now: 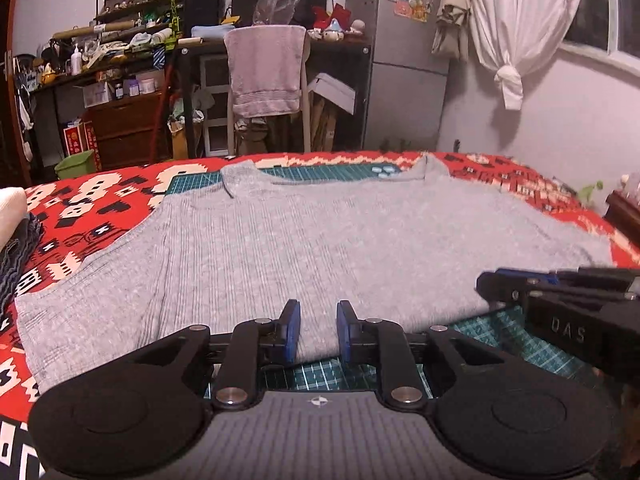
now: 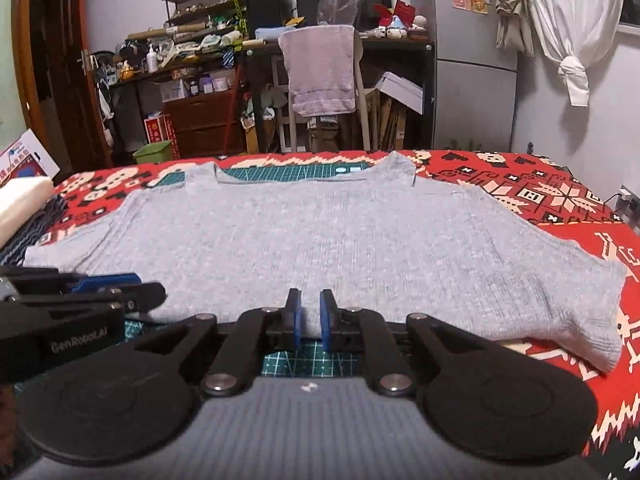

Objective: Fold clothes

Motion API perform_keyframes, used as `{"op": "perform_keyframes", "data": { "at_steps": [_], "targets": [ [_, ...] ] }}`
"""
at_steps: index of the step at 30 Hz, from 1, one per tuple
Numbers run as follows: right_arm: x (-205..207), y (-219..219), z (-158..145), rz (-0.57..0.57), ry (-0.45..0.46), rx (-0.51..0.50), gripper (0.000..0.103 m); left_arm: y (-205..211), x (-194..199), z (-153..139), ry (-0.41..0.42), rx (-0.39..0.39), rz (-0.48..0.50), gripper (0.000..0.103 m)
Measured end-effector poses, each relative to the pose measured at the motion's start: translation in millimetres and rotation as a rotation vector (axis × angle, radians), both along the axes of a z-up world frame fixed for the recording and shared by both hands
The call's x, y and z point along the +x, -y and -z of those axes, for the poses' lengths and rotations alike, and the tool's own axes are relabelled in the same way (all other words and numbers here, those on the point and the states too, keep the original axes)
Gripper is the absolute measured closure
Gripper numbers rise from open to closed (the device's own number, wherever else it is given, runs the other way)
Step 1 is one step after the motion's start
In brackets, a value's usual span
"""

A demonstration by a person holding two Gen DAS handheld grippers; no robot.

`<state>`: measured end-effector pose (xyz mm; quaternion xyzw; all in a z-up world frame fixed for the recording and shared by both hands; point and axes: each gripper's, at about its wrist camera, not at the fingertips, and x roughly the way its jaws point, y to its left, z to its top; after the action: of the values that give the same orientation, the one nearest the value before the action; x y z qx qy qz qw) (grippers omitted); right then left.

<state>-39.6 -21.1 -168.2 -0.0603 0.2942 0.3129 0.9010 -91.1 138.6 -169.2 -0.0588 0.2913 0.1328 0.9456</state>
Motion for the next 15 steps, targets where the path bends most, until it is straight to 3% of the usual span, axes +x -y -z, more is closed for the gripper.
{"op": "perform_keyframes", "data": {
  "at_steps": [3,5,15],
  "targets": [
    [2,-3,3,0.0,-0.001,-0.023,0.088,-1,1,2,-0.015,-0.003,-0.001,0.083],
    [-3,-8,4,-0.019,0.022,-0.054,0.079,2,1,3,-0.019,0.014,0.002,0.083],
    [-8,-14,4,-0.023,0.054,-0.093,0.078,5,1,3,-0.019,0.021,-0.002,0.082]
  ]
}}
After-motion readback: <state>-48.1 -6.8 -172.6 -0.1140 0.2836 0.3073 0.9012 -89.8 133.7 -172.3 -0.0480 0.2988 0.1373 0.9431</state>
